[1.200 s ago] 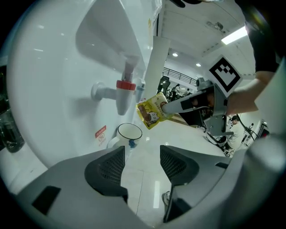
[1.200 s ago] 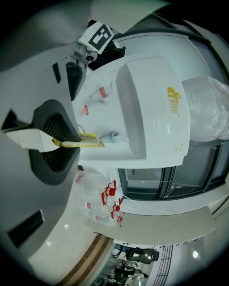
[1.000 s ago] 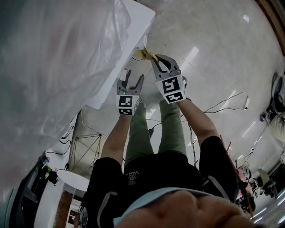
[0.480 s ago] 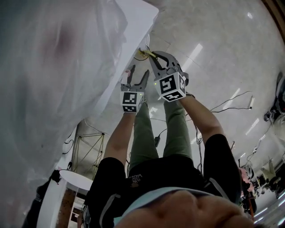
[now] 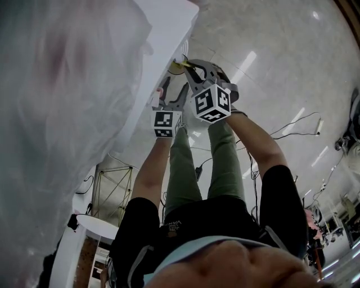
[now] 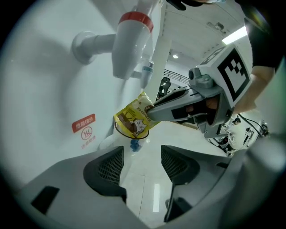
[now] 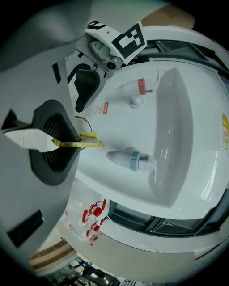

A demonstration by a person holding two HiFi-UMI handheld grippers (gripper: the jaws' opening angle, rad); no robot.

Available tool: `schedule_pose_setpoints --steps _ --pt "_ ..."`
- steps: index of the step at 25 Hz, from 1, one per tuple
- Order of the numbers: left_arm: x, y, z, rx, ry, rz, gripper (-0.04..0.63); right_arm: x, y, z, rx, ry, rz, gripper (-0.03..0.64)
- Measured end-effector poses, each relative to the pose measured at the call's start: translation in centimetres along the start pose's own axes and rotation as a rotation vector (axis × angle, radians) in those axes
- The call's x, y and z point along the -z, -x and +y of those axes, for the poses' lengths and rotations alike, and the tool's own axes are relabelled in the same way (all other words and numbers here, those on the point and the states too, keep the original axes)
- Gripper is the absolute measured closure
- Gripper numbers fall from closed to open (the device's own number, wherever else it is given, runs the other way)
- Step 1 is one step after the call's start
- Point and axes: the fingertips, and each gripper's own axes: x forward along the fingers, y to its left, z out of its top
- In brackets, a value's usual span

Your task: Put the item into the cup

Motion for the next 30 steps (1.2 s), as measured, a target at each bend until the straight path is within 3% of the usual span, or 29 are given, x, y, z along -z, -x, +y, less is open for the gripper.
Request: schedule_pose_setpoints --steps 9,25,30 --pt "1.0 -0.9 0.0 0.039 -0.002 0.005 0.302 1.5 -1.7 -0.3 -0.061 0.047 0.046 0.555" --pt "0.2 -0.6 -0.2 0.124 -0.007 -0.021 0.299 0.6 -3.8 1.0 -0.24 0.334 0.12 0.555" --pt "-0.1 -0.5 -0.3 0.132 -0.002 -0.024 0.299 1.0 -4.9 1.6 -0.275 0.355 0.158 0.555"
